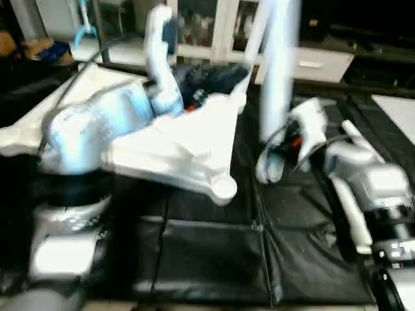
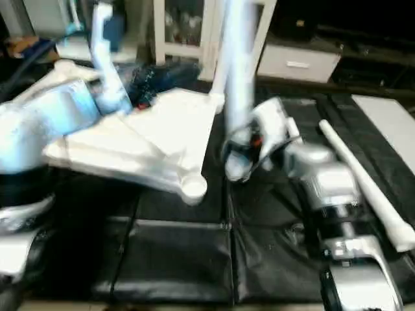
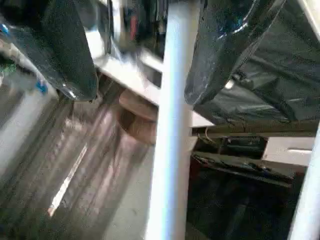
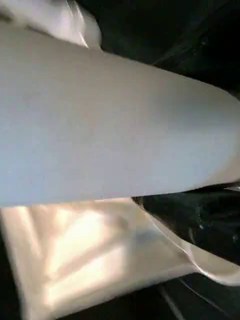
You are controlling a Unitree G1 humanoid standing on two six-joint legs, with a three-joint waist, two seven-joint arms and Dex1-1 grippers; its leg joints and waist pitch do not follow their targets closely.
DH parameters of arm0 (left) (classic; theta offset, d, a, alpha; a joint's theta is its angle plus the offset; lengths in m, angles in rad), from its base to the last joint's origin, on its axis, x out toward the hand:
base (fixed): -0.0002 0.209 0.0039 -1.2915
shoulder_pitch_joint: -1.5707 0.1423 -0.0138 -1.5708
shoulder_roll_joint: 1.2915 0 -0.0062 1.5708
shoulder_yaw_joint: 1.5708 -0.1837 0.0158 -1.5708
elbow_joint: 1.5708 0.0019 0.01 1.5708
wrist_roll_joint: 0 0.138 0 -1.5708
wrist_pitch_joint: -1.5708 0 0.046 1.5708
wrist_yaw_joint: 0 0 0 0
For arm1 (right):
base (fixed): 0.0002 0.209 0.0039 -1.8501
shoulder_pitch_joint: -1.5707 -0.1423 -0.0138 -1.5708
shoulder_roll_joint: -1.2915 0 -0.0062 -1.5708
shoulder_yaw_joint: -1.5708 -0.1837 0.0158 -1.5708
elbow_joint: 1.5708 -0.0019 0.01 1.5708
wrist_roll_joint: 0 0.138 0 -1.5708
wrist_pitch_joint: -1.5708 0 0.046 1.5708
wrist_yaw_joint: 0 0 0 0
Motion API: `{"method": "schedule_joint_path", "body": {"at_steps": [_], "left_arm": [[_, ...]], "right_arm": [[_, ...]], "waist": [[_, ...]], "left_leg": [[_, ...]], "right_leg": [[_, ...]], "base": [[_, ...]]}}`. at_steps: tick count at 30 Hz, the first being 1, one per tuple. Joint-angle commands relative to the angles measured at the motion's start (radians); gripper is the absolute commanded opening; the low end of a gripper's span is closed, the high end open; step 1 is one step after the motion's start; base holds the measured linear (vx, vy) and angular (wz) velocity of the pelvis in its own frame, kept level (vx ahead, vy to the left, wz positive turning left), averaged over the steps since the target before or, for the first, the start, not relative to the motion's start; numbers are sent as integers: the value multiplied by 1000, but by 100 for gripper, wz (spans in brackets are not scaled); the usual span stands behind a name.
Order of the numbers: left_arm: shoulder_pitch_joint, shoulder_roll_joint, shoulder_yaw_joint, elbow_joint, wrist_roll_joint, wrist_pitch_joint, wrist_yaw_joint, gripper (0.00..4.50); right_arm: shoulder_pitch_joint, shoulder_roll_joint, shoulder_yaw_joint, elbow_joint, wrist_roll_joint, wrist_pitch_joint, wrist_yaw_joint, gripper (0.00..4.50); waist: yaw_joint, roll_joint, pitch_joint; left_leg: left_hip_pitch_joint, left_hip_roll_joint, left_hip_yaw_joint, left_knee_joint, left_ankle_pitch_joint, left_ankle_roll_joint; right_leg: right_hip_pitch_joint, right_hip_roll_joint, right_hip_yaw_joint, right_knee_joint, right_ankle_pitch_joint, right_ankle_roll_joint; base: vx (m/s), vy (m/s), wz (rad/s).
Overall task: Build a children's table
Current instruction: Pick table leg
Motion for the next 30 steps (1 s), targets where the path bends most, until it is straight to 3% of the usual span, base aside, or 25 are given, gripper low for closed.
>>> {"method": "schedule_joint_path", "body": {"at_steps": [1, 2, 4, 5, 6, 7, 8, 10, 11, 12, 15, 21, 22, 23, 30], "left_arm": [[29, 47, -47, -59, 12, -17, -82, 314], [29, 47, -47, -59, 12, -17, -82, 314], [95, 161, -127, -60, 127, -114, -155, 314], [117, 213, -187, -38, 220, -192, -169, 314], [117, 213, -187, -38, 220, -192, -169, 314], [126, 247, -250, 6, 309, -256, -158, 314], [128, 254, -263, 15, 327, -269, -156, 314], [136, 315, -445, 142, 567, -466, -107, 314], [141, 321, -518, 204, 655, -572, -103, 314], [141, 321, -518, 204, 655, -572, -103, 314], [152, 318, -590, 262, 730, -692, -140, 314], [164, 310, -643, 378, 738, -823, -351, 314], [164, 311, -647, 388, 738, -832, -361, 314], [162, 320, -657, 403, 735, -840, -393, 314], [128, 327, -660, 528, 754, -926, -500, 314]], "right_arm": [[20, 13, -42, -23, 34, -36, -11, 186], [20, 13, -42, -23, 34, -36, -11, 186], [65, 40, -74, -93, 63, -56, -26, 186], [85, 52, -85, -128, 77, -57, -26, 186], [85, 52, -85, -128, 77, -57, -26, 186], [99, 65, -97, -157, 96, -51, -27, 186], [102, 68, -100, -163, 100, -50, -27, 186], [130, 106, -119, -210, 131, -52, -40, 186], [140, 118, -122, -215, 118, -71, -69, 186], [140, 118, -122, -215, 118, -71, -69, 186], [149, 130, -125, -217, 93, -102, -122, 186], [179, 124, -116, -284, 77, -80, -149, 186], [180, 124, -117, -288, 77, -77, -149, 186], [182, 123, -117, -290, 74, -75, -148, 186], [196, 109, -101, -303, 82, -73, -157, 186]], "waist": [[-1, 15, -80], [0, 17, -80], [2, 19, -78], [-3, 20, -75], [-6, 20, -76], [-8, 22, -76], [-4, 23, -75], [-2, 23, -70], [-4, 27, -67], [-5, 29, -70], [-7, 29, -76], [-2, 29, -80], [-3, 29, -80], [-9, 39, -79], [-15, 37, -74]], "left_leg": [[16, 27, -1, -70, -90, -19], [17, 29, -2, -71, -89, -18], [17, 29, -3, -74, -95, -12], [18, 31, -3, -78, -118, -9], [18, 31, -4, -78, -120, -15], [20, 30, -3, -79, -123, -30], [21, 31, -4, -79, -130, -26], [22, 32, -6, -83, -171, -30], [22, 31, -12, -89, -220, -41], [27, 33, -11, -89, -226, -54], [26, 33, -9, -88, -186, -75], [20, 27, -4, -86, -127, -60], [20, 27, -4, -86, -130, -58], [20, 27, -4, -86, -147, -62], [24, 31, -6, -89, -207, -65]], "right_leg": [[56, -58, 36, -61, -117, -212], [56, -60, 36, -58, -112, -214], [56, -62, 36, -63, -117, -214], [54, -59, 38, -66, -157, -179], [55, -59, 38, -63, -163, -177], [54, -60, 38, -65, -176, -182], [52, -60, 38, -73, -192, -177], [47, -60, 40, -79, -244, -155], [46, -64, 42, -90, -344, -97], [43, -66, 42, -87, -348, -91], [45, -66, 41, -72, -247, -141], [53, -65, 43, -61, -120, -177], [53, -65, 43, -61, -120, -180], [53, -64, 43, -63, -120, -188], [50, -69, 45, -69, -205, -194]], "base": [[0, 0, 0], [0, 0, 0], [0, 0, 0], [0, 0, 0], [0, 0, 0], [0, 0, 0], [0, 0, 0], [0, 0, 0], [0, 0, 0], [0, 0, 0], [0, 0, 0], [0, 0, 0], [0, 0, 0], [0, 0, 0], [0, 0, 0]]}}
